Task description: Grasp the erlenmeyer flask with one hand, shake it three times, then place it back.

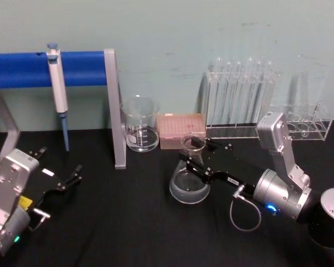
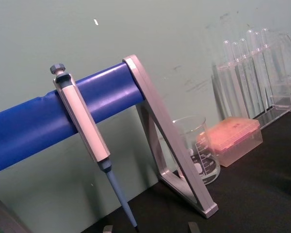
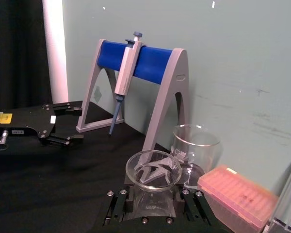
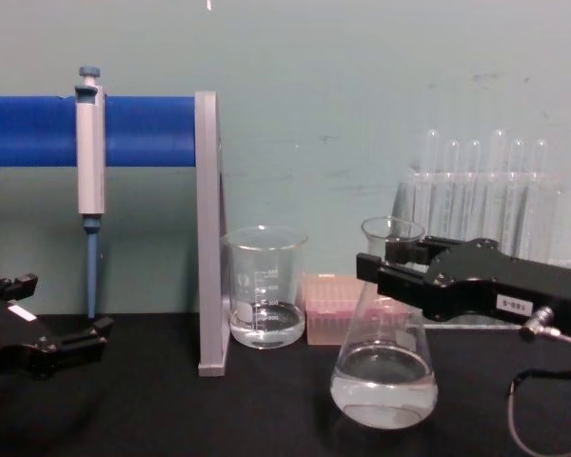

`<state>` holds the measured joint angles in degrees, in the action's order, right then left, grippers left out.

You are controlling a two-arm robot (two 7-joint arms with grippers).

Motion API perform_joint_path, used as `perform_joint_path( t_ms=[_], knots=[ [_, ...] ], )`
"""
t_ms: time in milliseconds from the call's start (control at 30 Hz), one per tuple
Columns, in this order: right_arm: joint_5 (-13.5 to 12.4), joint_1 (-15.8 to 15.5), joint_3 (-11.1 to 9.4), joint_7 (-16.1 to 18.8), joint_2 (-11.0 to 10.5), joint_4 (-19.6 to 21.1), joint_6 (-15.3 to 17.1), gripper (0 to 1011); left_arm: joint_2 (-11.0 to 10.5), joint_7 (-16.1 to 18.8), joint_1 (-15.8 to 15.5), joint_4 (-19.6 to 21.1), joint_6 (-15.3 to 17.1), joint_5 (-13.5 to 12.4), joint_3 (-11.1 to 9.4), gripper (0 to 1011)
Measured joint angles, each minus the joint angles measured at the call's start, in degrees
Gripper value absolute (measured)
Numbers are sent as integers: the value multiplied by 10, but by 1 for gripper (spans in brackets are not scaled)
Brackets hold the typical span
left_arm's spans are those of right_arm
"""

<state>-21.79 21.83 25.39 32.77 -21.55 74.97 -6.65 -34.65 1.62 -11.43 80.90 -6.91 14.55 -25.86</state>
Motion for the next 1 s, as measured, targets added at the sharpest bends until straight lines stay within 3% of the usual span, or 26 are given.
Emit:
perform_joint_path(
  t_ms=[1000],
  knots=[
    [-8, 30, 34, 45, 9, -51, -9, 449, 0, 0, 0, 0, 0, 0, 0, 1001]
  ],
)
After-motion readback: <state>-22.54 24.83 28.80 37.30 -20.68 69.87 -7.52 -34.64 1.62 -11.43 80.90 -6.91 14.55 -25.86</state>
